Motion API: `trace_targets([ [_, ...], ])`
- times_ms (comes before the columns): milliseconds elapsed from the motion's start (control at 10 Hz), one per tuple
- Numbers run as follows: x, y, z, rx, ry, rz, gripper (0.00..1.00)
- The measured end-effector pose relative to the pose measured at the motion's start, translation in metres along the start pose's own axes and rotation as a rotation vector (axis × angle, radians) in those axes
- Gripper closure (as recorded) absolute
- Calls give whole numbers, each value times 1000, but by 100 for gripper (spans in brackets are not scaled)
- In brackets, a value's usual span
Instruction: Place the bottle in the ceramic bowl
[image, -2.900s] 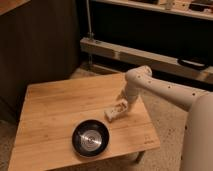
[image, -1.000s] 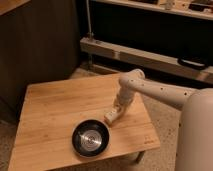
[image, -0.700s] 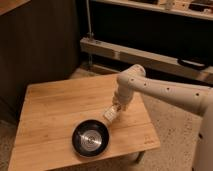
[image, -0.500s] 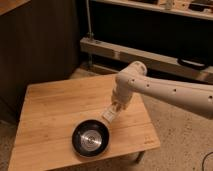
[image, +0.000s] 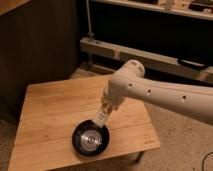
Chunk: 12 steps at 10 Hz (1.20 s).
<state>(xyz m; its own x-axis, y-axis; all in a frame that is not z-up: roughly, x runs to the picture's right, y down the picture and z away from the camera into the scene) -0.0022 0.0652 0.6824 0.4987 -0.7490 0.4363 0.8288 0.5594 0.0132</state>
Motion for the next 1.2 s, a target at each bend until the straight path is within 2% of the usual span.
trace_targets([
  [100, -22, -7, 10, 25, -19, -51, 100],
  [300, -54, -12, 26, 45, -46, -134, 100],
  [400, -76, -15, 40, 55, -63, -199, 100],
  [600, -95, -17, 53, 56, -70, -237, 100],
  [800, -95, -20, 69, 48, -65, -242, 98],
  [900, -87, -20, 79, 40, -60, -241, 91],
  [1100, -69, -15, 100, 17, -49, -232, 69],
  [1200, -67, -14, 105, 14, -52, -227, 61],
])
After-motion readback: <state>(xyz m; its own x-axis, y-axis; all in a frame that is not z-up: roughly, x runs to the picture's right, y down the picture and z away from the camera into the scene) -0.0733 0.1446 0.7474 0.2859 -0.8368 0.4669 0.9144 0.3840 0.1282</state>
